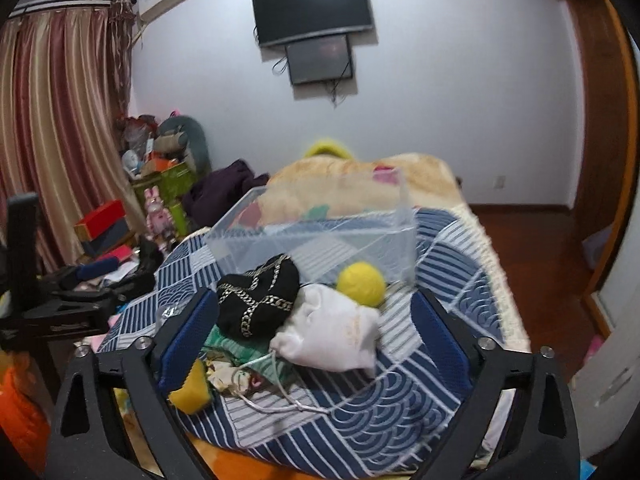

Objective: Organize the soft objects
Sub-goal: 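Grasp the bagged scrubber with the left gripper while the right grasps the chain bag, then grasp the white pouch with the right gripper while the left grasps the black-white cord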

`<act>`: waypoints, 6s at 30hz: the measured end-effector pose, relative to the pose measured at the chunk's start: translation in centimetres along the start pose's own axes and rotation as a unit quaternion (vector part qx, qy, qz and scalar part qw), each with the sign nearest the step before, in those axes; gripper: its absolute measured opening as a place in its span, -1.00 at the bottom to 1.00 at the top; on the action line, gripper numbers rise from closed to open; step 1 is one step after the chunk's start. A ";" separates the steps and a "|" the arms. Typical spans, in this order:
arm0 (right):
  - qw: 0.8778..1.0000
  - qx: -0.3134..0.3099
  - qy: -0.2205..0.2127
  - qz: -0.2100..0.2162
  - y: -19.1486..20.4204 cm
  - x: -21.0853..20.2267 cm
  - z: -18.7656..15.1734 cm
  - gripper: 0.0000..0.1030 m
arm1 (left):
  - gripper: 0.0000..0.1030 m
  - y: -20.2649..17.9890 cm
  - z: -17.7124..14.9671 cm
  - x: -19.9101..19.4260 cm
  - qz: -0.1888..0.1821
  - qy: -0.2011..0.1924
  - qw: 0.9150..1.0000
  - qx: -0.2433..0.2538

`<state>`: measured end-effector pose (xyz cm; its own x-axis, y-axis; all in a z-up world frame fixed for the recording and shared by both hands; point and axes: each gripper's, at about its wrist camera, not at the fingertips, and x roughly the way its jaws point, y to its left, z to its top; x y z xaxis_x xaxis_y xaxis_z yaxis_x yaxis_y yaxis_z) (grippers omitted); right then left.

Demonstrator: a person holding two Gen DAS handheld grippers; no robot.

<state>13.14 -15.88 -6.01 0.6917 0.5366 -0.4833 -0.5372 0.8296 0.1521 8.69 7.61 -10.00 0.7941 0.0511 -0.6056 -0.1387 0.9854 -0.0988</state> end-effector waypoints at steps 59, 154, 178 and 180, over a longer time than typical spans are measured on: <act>0.999 0.002 0.000 -0.043 -1.7 7.9 7.9 -0.80 | -0.35 -2.5 10.3 9.2 -0.045 0.031 0.998 0.044; 0.996 0.030 -0.082 -0.009 -2.3 1.0 5.9 -0.62 | -0.90 -3.5 10.1 1.7 -0.108 -0.027 0.993 0.044; 0.996 -0.015 0.033 -0.081 -1.9 11.2 6.0 -0.62 | -0.90 -2.9 10.0 13.5 -0.062 0.063 0.996 0.007; 0.995 -0.017 0.046 -0.082 -2.1 11.5 5.8 -0.62 | -0.90 -3.6 9.9 13.5 -0.057 0.064 0.996 0.026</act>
<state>25.09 -10.57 -6.88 0.7252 0.3770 -0.5761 -0.4380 0.8982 0.0366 25.74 6.39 -10.00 0.7201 -0.0791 -0.6894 -0.0183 0.9910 -0.1329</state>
